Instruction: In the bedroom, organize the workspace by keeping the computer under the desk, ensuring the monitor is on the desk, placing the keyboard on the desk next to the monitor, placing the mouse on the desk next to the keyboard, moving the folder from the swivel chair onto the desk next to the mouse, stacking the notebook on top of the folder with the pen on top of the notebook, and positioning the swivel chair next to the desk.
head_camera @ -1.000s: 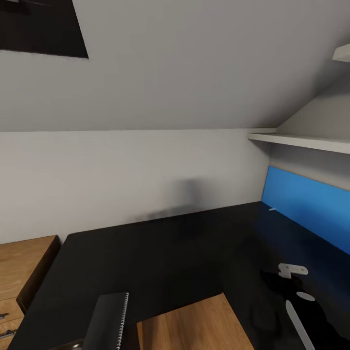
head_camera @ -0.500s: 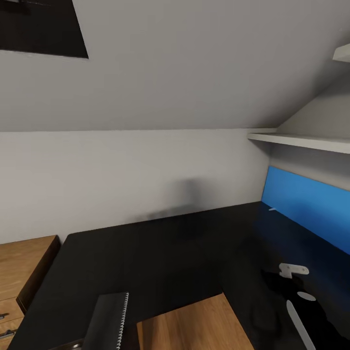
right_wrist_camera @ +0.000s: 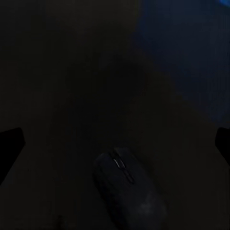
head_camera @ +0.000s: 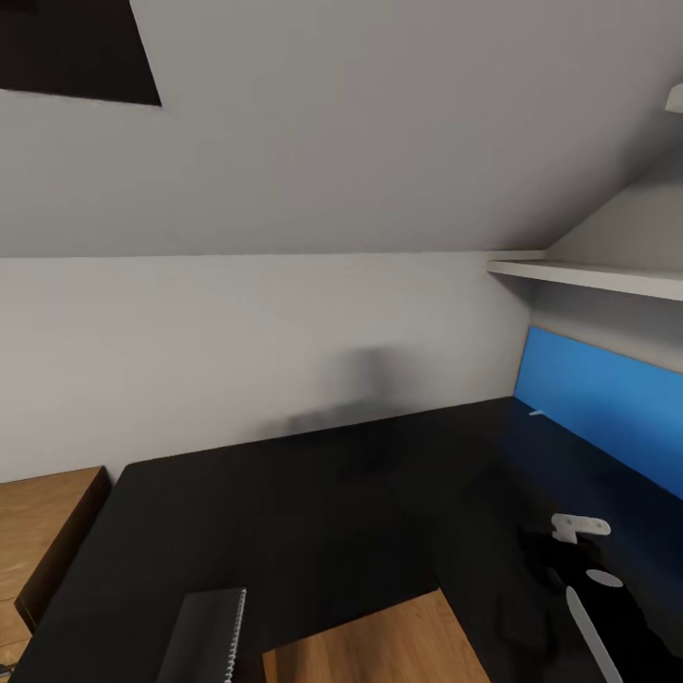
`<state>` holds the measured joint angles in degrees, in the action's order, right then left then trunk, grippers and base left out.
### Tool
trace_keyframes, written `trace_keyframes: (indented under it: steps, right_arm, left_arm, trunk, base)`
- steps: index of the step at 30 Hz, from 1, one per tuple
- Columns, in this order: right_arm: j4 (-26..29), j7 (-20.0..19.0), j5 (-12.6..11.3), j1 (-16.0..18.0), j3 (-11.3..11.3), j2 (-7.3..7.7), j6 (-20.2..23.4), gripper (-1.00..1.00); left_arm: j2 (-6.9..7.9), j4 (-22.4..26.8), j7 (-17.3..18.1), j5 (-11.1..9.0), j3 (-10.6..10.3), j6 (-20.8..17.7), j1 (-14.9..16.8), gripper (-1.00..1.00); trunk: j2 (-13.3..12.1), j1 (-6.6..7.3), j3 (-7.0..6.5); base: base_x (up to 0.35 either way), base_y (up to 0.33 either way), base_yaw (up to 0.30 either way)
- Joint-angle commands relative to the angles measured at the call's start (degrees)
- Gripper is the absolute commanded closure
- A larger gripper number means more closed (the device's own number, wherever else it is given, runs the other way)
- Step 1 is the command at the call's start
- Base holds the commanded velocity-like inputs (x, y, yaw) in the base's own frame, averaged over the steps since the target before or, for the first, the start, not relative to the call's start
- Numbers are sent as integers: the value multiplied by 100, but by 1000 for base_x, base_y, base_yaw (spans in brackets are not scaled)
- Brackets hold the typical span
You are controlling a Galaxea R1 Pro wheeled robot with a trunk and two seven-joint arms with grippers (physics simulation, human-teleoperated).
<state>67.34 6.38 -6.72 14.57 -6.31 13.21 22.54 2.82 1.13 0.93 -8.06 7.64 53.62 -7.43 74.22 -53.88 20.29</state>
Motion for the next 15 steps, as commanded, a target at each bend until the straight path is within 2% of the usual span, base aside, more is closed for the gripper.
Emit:
trace_keyframes:
  steps: [1, 5, 9, 15]
  right_arm:
    - [-33, 43, -59, 5, 5, 7, 23, -100]
    - [-298, 46, -58, 66, 0, 13, 22, -100]
    - [-639, 42, -51, 423, 2, 20, 22, -100]
    - [-1345, 39, -53, 882, 5, 180, 14, -100]
  left_arm:
    - [-1, 10, 8, -2, 18, 7, -3, -100]
    - [4, 10, -1, -2, 25, 8, -4, -100]
    - [7, 6, -5, -2, 25, 8, -4, -100]
    - [8, 2, -12, -4, 27, 8, -4, -100]
  trunk:
    - [3, -1, 5]
    - [3, -1, 5]
    - [3, -1, 5]
    - [3, -1, 5]
  base:
    - [32, 0, 0]
    - [16, 0, 0]
    - [4, 0, 0]
    - [0, 0, 0]
